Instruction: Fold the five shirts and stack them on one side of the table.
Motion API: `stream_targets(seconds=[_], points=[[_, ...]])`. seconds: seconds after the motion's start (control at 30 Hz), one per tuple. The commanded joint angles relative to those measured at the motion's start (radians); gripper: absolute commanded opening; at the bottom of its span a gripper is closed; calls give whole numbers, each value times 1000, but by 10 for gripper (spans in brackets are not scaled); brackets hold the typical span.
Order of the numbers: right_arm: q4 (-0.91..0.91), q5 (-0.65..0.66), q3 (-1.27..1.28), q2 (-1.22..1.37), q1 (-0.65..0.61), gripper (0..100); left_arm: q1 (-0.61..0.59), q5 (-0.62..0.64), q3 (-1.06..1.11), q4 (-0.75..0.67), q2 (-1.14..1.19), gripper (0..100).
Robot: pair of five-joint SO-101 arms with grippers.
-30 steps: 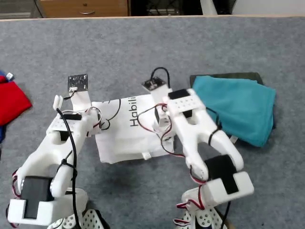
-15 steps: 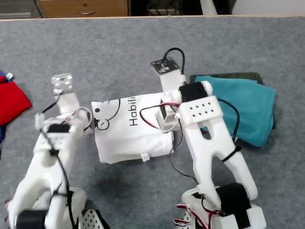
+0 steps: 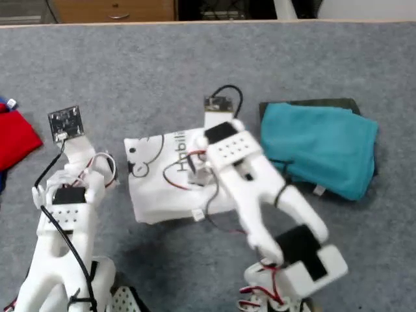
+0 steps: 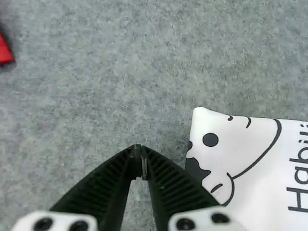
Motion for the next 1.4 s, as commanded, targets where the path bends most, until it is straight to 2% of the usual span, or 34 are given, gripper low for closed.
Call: stream_targets(seconds=[0.0,0.13,0.2,0.47,0.67,0.9,1.1,1.37], points=[[-78,-38,-21,113,-21,508,-7,9,-5,0,-20,30],[-112,-35,-24,254,-17,503,-5,9,-7,0,-20,30],[-115,-28,-24,295,-18,458,-5,9,-8,0,-20,30],[-143,114,-25,314,-17,40,-5,9,-7,0,-20,30],[-40,127,-90,314,-15,49,-5,9,-7,0,-20,30],[252,173,-387,312,5,13,-7,9,-5,0,-20,30],[463,272,-742,320,110,13,-33,9,-8,0,-20,30],[480,367,-941,320,373,13,-68,12,-12,0,-20,30]])
